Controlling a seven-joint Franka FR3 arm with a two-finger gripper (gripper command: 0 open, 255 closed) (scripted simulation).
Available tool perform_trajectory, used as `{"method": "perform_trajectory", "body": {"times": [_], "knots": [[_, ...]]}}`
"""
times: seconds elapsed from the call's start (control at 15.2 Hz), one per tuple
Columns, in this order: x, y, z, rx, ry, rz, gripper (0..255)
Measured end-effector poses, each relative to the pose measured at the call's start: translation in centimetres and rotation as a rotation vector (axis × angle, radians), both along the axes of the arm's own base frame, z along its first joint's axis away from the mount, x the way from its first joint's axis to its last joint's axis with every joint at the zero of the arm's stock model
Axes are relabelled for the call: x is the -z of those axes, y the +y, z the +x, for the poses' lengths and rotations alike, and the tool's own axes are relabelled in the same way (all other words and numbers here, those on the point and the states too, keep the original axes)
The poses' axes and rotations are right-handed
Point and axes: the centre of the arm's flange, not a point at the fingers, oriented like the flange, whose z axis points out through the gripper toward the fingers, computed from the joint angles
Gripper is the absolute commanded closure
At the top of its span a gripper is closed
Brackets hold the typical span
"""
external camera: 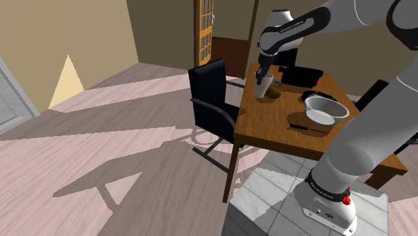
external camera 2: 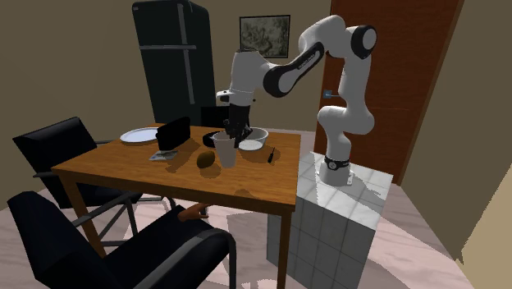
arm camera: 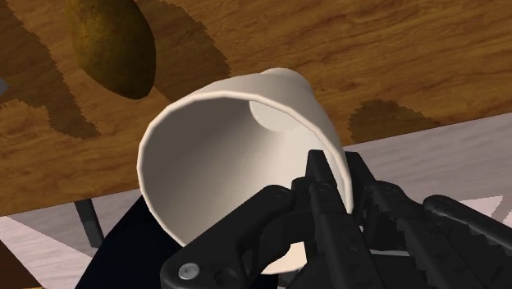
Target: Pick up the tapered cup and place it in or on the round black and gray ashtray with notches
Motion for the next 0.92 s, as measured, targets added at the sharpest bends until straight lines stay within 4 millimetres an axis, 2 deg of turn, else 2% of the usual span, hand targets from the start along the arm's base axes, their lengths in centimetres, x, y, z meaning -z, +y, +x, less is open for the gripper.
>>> {"method": "perform_trajectory", "body": {"times": [0.46, 0.73, 0.92], "knots": [[-3.8, -0.1, 0.0, 0.0, 0.0, 0.0, 255], [-4.7, -2.9, -2.5, 0.001, 0.0, 0.0, 255], [-5.0, -6.1, -5.0, 0.002, 0.0, 0.001, 255]]}}
